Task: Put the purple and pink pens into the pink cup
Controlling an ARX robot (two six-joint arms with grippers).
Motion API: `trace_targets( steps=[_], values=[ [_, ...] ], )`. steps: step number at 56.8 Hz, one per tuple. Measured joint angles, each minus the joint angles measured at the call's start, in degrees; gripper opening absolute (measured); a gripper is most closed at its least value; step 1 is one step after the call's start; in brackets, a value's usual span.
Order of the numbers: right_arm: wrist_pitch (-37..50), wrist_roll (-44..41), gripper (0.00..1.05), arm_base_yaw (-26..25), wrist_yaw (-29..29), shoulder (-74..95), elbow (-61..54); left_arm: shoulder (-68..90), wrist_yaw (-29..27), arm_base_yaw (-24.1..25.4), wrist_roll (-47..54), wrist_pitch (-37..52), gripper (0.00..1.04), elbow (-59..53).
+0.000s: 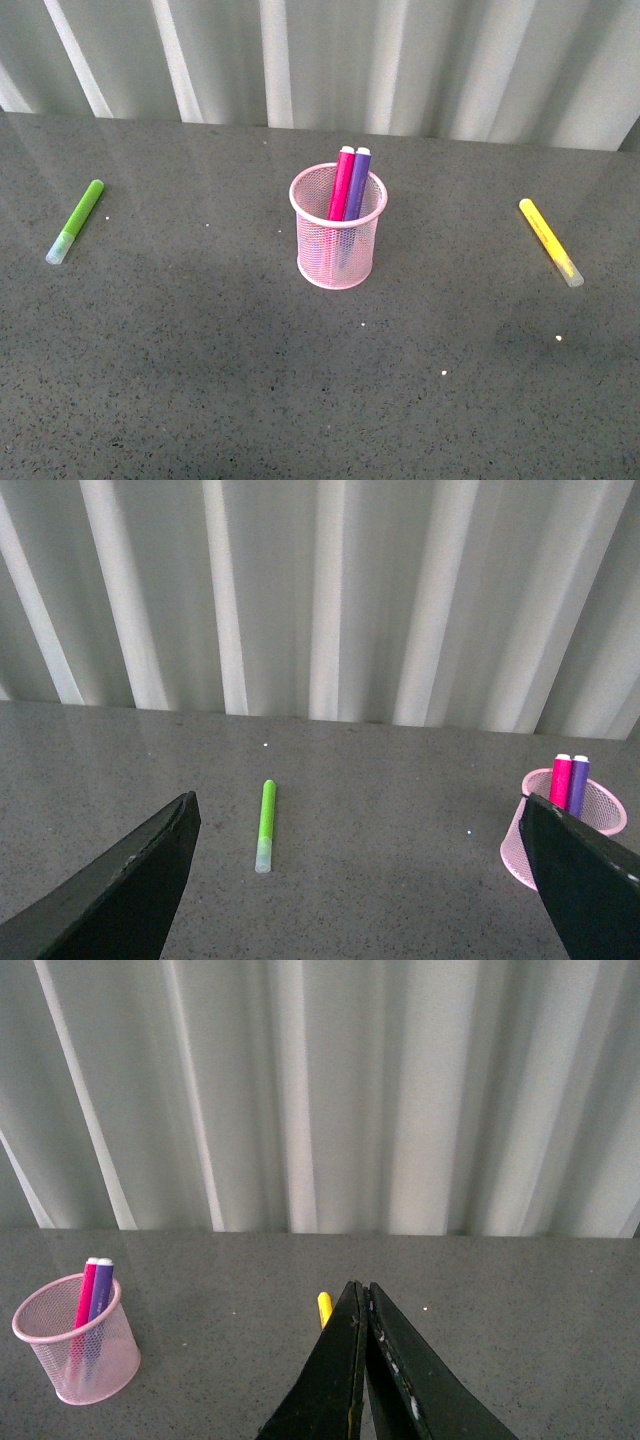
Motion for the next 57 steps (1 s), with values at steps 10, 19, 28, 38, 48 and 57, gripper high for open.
trace_targets(
  steps=[10,19,28,38,48,57],
  values=[
    [0.0,-0.02,0.05,0.0,-0.02,0.0,0.0,-0.02,0.0,0.0,0.0,0.0,0.98,0.0],
    [0.0,0.0,0.4,0.0,-0.02,0.0,0.0,-0.02,0.0,0.0,0.0,0.0,0.98,0.0],
    [0.0,0.0,0.66,0.0,-0.02,0.0,0.0,-0.02,0.0,0.0,0.0,0.0,0.98,0.0],
    [0.0,0.0,0.96,0.0,-0.02,0.0,0.0,-0.02,0.0,0.0,0.0,0.0,0.98,0.0],
    [0.0,0.04,0.98,0.0,-0.02,0.0,0.0,-0.02,0.0,0.0,0.0,0.0,0.98,0.0],
    [0.0,0.04,0.98,0.0,-0.02,0.0,0.0,-0.02,0.0,0.0,0.0,0.0,0.98,0.0]
  ],
)
